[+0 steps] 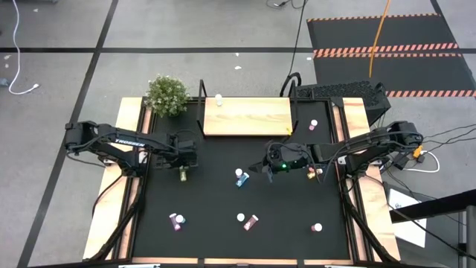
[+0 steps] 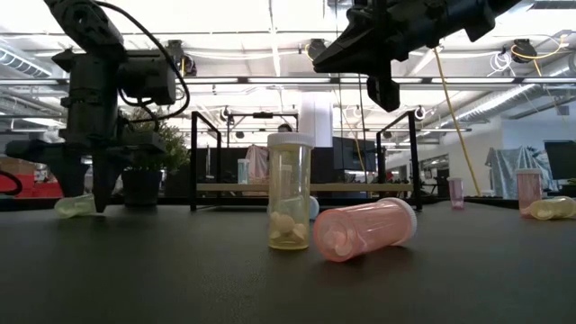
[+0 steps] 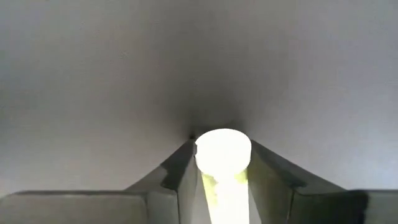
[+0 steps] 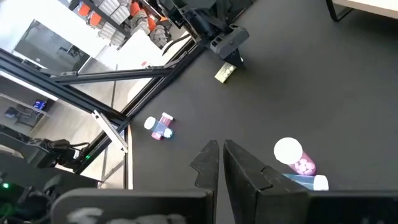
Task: Pick and place medicine bottles onto shelf by color
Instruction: Put the top left yellow pill bottle on the shelf
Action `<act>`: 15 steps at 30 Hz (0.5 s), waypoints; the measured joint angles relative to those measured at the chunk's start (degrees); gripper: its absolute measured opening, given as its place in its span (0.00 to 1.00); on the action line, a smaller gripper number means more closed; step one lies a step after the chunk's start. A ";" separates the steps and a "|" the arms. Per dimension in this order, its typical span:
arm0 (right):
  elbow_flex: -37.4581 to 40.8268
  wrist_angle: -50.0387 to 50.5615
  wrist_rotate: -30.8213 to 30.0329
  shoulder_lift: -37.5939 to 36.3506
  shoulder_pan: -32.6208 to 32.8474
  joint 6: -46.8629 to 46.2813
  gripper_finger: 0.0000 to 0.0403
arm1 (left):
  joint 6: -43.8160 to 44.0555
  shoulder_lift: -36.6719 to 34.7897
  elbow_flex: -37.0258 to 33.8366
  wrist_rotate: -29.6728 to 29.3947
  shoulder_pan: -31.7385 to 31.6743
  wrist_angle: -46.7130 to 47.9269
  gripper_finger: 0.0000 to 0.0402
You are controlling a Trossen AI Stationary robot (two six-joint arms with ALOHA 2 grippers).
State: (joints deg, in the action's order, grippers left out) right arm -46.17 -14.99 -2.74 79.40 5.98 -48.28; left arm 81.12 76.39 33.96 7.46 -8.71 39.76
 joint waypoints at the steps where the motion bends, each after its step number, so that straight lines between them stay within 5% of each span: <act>1: 0.00 -0.39 0.00 0.00 0.00 -0.89 0.04 | -0.56 -0.08 0.14 0.00 0.34 -0.94 0.32; 9: 0.00 -1.80 -0.60 0.00 2.38 -1.09 0.07 | -4.13 -0.08 7.22 -0.26 5.65 -4.74 0.33; 15: 0.04 -8.34 -1.74 0.00 3.96 -0.55 0.23 | -19.41 -0.08 17.63 -3.00 10.65 -11.93 0.33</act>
State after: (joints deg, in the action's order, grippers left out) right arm -46.13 -23.32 -4.49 79.40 9.94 -48.83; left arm 61.71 76.31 51.58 4.47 1.94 27.83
